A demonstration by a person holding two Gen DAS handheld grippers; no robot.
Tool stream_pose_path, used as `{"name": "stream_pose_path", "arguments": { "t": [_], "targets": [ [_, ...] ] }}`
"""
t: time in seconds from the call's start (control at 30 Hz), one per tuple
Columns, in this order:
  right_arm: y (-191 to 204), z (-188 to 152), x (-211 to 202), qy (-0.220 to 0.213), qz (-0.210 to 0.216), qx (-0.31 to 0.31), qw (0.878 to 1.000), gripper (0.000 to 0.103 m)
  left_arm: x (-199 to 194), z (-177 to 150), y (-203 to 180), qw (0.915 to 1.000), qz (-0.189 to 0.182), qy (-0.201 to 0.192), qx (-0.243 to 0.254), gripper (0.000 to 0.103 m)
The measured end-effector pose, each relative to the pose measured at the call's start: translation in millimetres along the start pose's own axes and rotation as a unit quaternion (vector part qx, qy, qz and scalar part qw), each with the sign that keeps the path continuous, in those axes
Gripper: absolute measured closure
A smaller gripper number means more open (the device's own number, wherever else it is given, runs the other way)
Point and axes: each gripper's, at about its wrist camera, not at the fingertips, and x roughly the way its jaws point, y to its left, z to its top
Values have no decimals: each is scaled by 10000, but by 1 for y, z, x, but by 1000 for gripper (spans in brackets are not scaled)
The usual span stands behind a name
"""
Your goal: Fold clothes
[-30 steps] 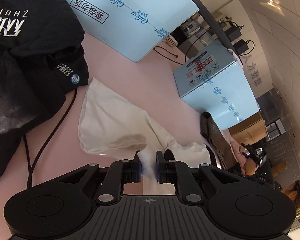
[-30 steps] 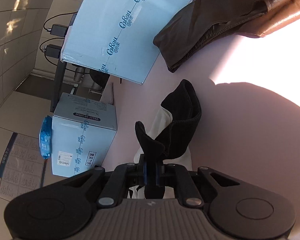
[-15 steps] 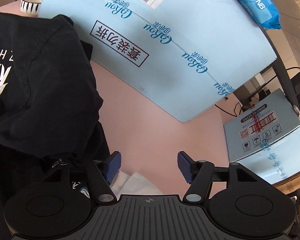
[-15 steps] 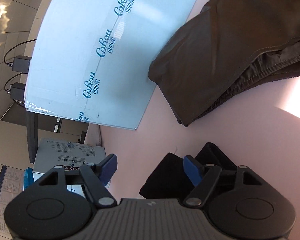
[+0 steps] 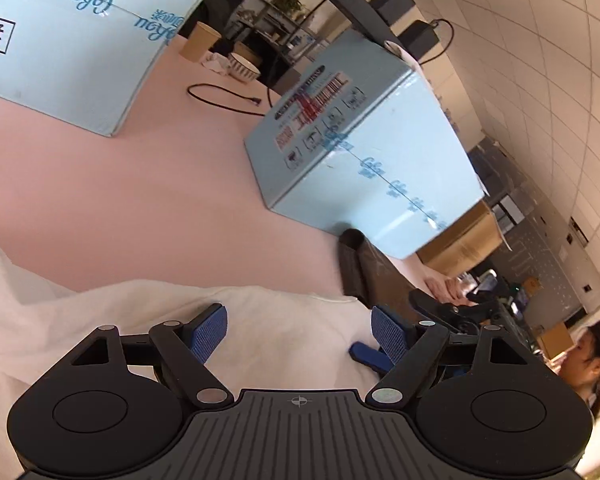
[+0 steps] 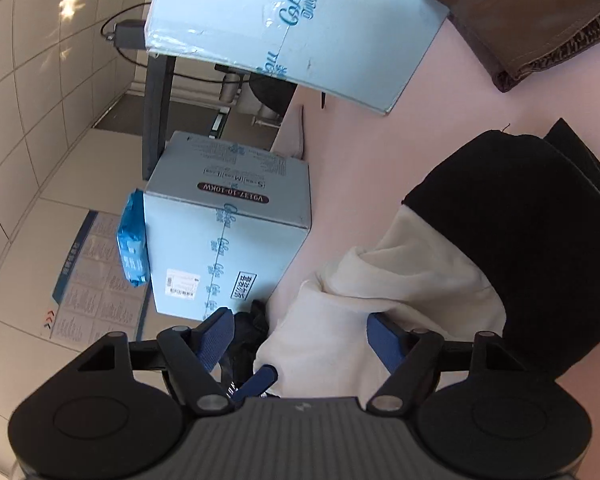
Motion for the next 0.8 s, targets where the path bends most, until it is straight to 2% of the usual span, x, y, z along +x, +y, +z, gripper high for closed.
{"name": "stream_pose_path", "arguments": {
  "t": [0.07, 0.13, 0.17, 0.23, 0.3, 0.4, 0.43, 0.47, 0.5, 0.53, 0.57, 0.6, 0.67, 0.7, 0.73, 0.8],
  "targets": [
    [-21, 7, 7, -182, -31, 510, 9985, 27, 20, 2, 21, 9988, 329, 148, -317, 22],
    [-30, 9, 15, -202, -216, 524, 9982, 40, 27, 0, 36, 9980, 406, 161, -457, 23],
    [-26, 7, 15, -184, -239, 449, 9985, 39, 21, 2, 35, 9980, 392, 100, -476, 23],
    [-16, 4, 13, -187, -263, 237, 9992, 23, 7, 4, 29, 9981, 374, -60, -480, 23],
    [7, -2, 7, -367, -189, -302, 9987, 19, -18, 6, 13, 9985, 208, -462, -226, 23],
    [36, -16, 10, -425, -222, -1134, 9924, 7, -47, 9, -10, 9948, -45, -1006, 157, 22],
    [39, -20, 14, -413, -337, -1213, 9912, 7, -54, 9, -15, 9932, -94, -1142, 227, 20],
    [28, -23, 24, -339, -662, -893, 9932, 7, -60, 9, -19, 9923, -146, -1207, 256, 18],
    [19, -24, 32, -294, -892, -662, 9934, 8, -63, 9, -22, 9924, -252, -1173, 265, 18],
    [14, -24, 33, -310, -919, -626, 9933, 17, -63, 9, -25, 9930, -357, -1098, 260, 18],
    [8, -24, 35, -326, -947, -590, 9932, 19, -62, 7, -28, 9936, -476, -994, 245, 18],
    [6, -25, 30, -393, -865, -560, 9939, 17, -60, 3, -33, 9941, -581, -883, 241, 18],
    [15, -28, -2, -724, -303, -546, 9954, 13, -50, -3, -42, 9946, -676, -738, 258, 18],
    [19, -30, -16, -895, -178, -593, 9941, 8, -41, -9, -49, 9951, -695, -649, 256, 18],
    [21, -35, -35, -1098, -118, -575, 9922, 6, -33, -13, -53, 9957, -714, -554, 218, 18],
    [12, -45, -68, -1114, -184, -59, 9936, 5, -17, -19, -56, 9963, -779, -346, 100, 18]
  ]
}}
